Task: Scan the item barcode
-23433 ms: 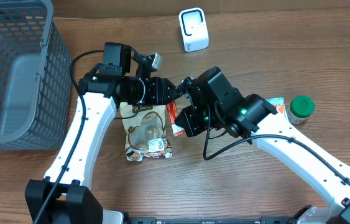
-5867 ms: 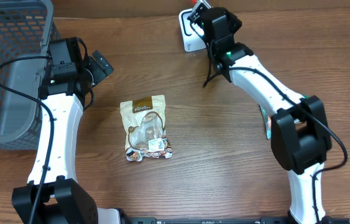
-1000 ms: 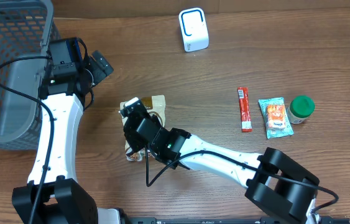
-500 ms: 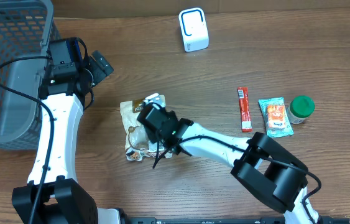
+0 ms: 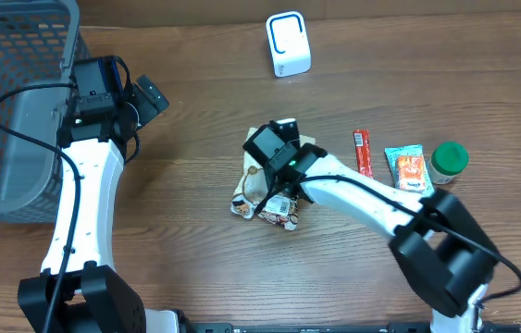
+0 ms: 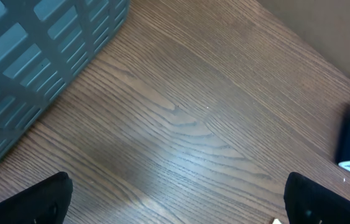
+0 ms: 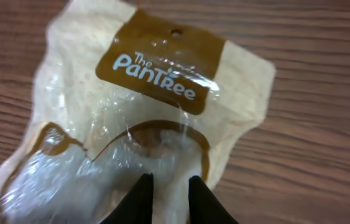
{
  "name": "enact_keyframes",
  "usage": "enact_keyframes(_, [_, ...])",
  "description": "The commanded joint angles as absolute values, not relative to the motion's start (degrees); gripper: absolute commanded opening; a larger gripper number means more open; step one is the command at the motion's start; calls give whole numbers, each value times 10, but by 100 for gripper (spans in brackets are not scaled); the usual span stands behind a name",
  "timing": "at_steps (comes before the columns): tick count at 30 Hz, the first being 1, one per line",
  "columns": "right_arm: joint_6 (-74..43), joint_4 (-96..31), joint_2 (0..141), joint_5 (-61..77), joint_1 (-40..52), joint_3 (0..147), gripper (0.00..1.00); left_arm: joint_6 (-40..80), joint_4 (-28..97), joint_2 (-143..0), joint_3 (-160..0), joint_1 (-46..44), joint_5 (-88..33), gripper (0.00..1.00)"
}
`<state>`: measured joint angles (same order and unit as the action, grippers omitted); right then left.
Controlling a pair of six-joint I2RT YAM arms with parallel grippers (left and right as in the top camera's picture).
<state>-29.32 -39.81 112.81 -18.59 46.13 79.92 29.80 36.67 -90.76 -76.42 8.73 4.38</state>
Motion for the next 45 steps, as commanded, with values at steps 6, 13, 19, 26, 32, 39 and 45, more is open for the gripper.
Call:
enact_keyframes(6, [-359,-435,1078,-154,457,799,21,291,366,-907,-770,90,51,100])
enact_keyframes(13, [-484,-550,1078,-140,457,798,18,291,366,-907,-770,90,51,100])
enact_keyframes(19, [-536,-534,1078,-77,462,750,17,291,366,-907,-770,90,51,100])
enact_keyframes(26, [-622,-449,1078,-29,471,688,17,291,366,-907,-770,90,51,100])
enact_keyframes(32, [-648,-396,1078,19,503,677,17,291,366,-907,-770,90,51,100])
enact_keyframes(39, [-635,-285,1078,27,566,677,27,291,366,-907,-770,90,51,100])
enact_keyframes(45, [-521,-271,1070,41,582,699,20,291,366,-907,-770,90,51,100])
